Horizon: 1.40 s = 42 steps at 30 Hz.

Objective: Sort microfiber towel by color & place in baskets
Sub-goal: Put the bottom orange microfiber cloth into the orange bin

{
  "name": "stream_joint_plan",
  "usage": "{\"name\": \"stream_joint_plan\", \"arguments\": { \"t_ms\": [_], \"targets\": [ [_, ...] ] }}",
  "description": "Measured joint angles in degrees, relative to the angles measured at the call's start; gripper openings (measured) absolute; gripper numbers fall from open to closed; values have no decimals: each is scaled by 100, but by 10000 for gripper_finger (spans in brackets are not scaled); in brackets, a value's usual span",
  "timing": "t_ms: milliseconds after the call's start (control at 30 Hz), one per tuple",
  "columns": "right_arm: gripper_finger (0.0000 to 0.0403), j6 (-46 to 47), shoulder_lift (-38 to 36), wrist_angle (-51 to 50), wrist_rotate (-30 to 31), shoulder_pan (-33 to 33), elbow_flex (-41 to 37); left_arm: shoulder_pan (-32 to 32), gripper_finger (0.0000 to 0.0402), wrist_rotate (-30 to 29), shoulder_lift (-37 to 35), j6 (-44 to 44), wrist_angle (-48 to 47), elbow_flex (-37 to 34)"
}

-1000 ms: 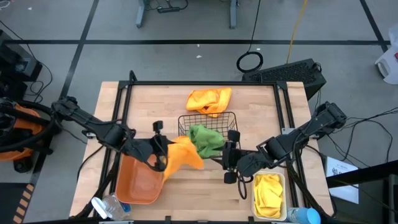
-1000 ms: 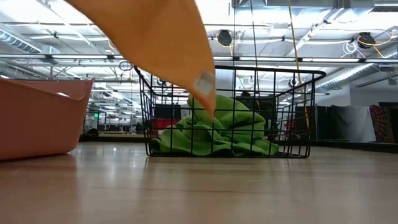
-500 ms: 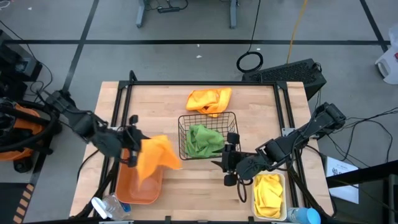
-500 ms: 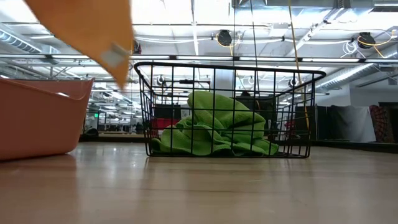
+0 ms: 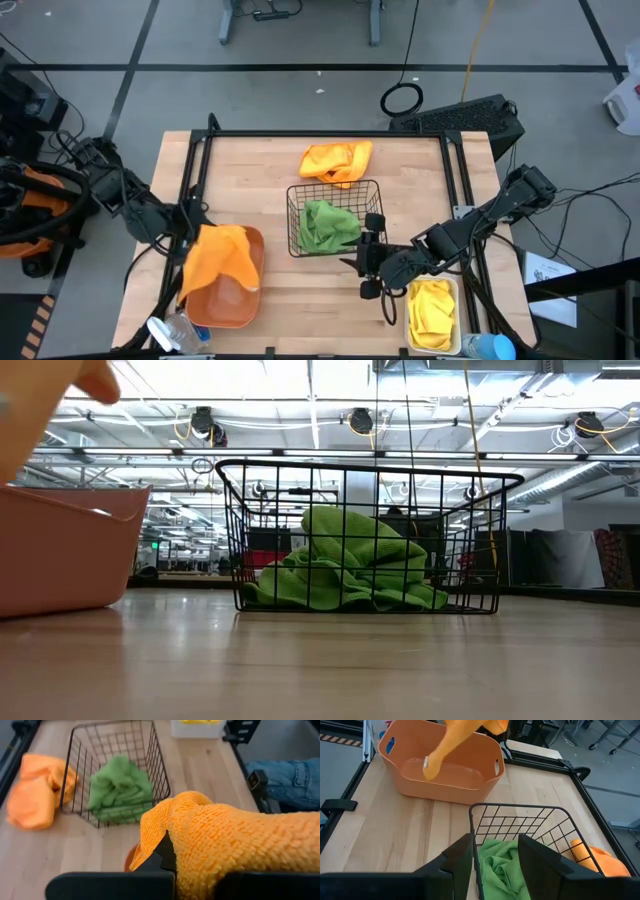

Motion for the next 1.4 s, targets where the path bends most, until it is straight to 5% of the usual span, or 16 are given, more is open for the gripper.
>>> {"name": "stream_joint_plan", "arguments": {
  "t_ms": [400, 1400],
  "targets": [
    [148, -41, 0, 1, 0, 0, 0, -3, 9, 857, 235, -593, -214, 2],
    [148, 45, 3, 10, -19, 0, 0, -1, 22, 1583, 2748, -545, -314, 2]
  ]
}}
